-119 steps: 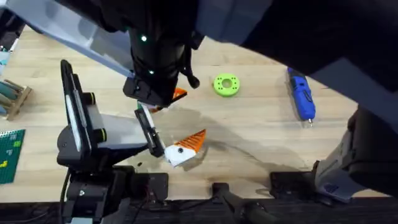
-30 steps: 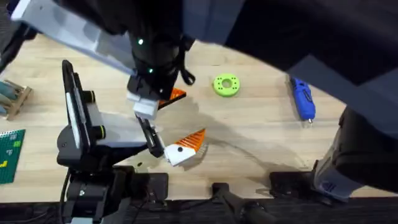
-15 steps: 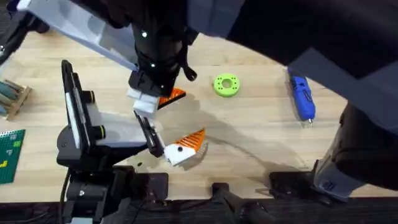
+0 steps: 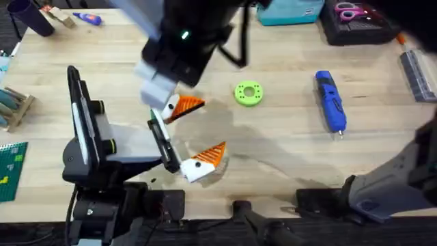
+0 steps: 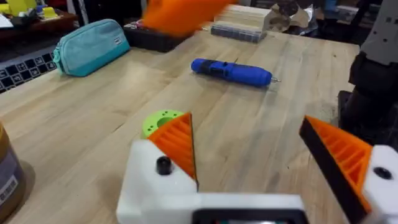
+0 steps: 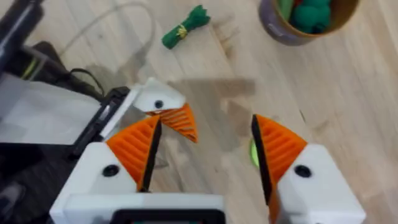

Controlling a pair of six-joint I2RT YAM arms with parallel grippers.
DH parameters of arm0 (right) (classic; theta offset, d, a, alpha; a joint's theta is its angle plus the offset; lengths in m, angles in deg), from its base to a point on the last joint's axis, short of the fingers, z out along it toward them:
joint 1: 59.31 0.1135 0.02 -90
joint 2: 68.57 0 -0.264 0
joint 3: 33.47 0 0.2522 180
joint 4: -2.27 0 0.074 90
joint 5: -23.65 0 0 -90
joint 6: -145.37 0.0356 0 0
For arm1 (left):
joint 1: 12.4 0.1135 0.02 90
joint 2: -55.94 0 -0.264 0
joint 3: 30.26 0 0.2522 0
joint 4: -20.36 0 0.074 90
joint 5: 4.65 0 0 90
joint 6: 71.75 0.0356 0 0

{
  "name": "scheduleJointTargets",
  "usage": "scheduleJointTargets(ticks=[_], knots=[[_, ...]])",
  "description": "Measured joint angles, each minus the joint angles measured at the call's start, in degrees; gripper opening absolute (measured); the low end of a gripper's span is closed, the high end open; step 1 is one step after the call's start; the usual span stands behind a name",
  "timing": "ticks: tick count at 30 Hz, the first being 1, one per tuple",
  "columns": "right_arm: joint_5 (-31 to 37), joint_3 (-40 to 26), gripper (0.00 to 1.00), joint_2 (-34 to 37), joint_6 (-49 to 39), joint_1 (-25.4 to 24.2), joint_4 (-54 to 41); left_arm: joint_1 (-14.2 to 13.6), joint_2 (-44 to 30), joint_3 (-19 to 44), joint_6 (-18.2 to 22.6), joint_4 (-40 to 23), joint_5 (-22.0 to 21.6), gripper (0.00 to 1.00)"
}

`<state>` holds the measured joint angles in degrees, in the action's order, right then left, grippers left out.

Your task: Pick up the gripper from the table and insert it into the empty holder that is missing its gripper. Then pick up a screw, insert it into the mounting hole, and use the screwdriver to tighten it. Finally, clean up the table by picking up the vegetable and placing it into the bucket.

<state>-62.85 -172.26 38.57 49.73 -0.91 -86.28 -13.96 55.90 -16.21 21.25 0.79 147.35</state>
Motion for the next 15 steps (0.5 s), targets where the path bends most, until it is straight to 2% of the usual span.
scheduleJointTargets(ticks=[6, 15], knots=[[0.0, 2.38, 0.821, -3.61, 1.68, -4.11, 0.37, 0.0, -0.02, 0.0, 0.0, 0.0, 0.0, 0.986], [-0.27, 19.09, 0.821, -13.25, 2.86, -9.1, 4.49, 0.0, 0.0, 0.0, 0.0, 0.0, 0.0, 0.986]])
